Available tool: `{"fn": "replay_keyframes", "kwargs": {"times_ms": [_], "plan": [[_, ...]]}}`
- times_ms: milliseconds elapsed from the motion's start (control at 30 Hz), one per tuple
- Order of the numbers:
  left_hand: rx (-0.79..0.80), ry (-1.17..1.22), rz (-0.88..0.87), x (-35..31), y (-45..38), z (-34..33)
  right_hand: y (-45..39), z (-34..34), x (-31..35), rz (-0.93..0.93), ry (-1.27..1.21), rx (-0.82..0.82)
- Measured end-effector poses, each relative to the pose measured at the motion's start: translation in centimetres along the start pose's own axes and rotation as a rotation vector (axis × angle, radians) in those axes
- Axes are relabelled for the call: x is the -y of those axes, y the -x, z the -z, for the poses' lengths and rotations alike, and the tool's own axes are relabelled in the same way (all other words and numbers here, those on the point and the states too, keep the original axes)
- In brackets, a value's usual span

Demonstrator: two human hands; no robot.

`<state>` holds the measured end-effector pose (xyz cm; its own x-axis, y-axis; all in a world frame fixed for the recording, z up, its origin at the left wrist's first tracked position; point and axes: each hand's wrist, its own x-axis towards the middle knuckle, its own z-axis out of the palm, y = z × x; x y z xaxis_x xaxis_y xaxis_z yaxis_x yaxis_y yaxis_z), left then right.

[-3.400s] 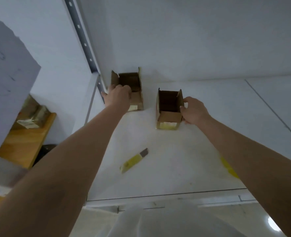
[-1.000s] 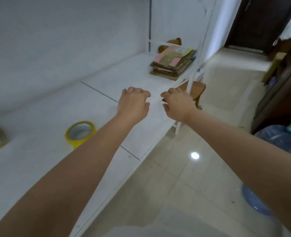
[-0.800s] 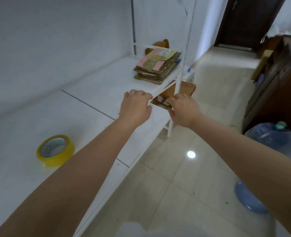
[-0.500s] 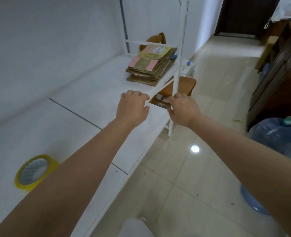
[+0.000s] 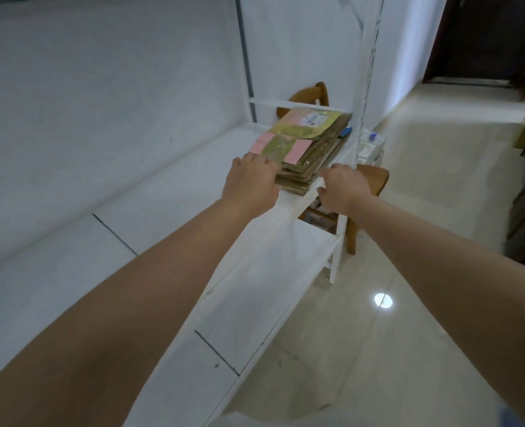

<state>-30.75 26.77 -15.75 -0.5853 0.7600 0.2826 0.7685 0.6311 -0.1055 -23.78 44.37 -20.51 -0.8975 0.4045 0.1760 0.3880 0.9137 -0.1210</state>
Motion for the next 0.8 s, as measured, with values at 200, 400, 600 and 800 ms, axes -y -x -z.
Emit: {"fn": "replay_keyframes", "kwargs": {"times_ms": [200,400,600,800], "plan": [[-0.003,0.014,0.083,0.1,-4.1,-3.2,-5.5,-1.9,-1.9,0.046,-0.038,-0.055],[0.024,0.028,0.165,0.6,-6.7,-7.1,-10.3,-3.9,-2.7,0.143,-0.029,-0.174],[0.026,0.011,0.214,0.9,-9.2,-9.2,-13.6,-5.2,-3.2,0.226,0.087,-0.217],[0.017,0.046,0.243,1.2,-10.8,-10.6,-15.6,-6.2,-3.4,0.264,0.163,-0.236]]}}
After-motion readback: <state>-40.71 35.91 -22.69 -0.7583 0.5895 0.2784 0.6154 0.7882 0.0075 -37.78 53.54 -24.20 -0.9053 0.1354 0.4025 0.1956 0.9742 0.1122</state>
